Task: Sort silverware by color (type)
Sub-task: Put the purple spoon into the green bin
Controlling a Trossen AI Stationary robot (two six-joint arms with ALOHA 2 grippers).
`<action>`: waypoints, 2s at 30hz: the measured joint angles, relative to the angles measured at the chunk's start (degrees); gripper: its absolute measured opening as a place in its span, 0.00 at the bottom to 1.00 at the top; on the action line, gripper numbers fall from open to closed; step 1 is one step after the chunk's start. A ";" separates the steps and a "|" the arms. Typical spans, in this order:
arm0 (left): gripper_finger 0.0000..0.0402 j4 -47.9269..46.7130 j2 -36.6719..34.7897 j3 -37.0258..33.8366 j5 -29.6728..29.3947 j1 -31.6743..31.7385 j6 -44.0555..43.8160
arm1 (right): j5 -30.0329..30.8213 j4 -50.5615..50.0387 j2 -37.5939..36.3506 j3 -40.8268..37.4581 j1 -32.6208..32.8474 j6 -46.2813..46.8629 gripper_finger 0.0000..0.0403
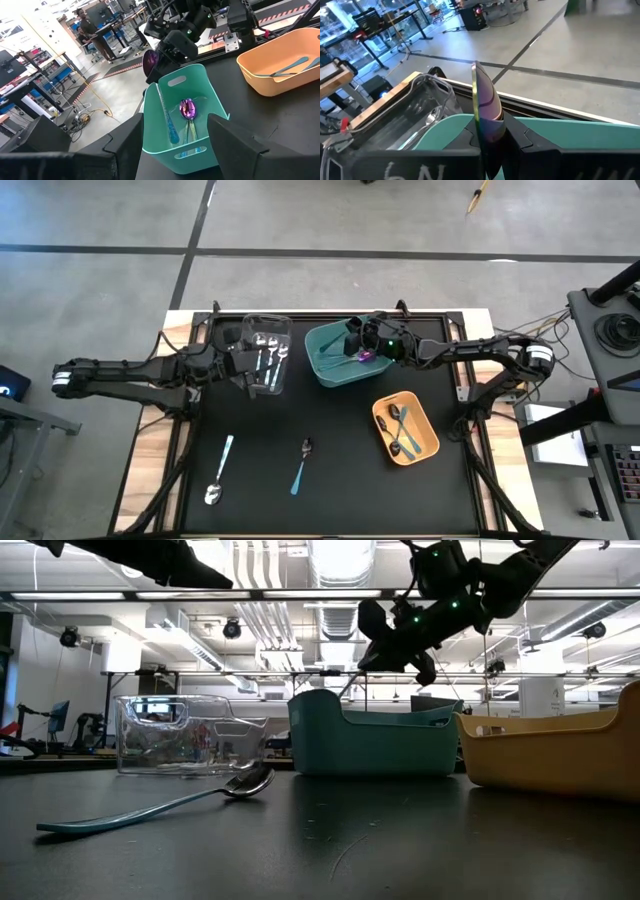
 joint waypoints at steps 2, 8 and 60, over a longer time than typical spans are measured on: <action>0.50 0.00 0.00 0.00 0.02 0.00 0.00 | 0.29 -0.05 0.00 -0.01 -0.01 0.60 0.03; 0.50 -0.02 0.00 0.00 0.02 0.00 0.01 | 0.34 -0.04 0.45 -0.01 0.01 1.56 0.03; 0.50 -0.04 0.00 0.00 0.02 -0.02 0.02 | 5.02 -3.17 5.55 0.01 0.01 5.52 0.12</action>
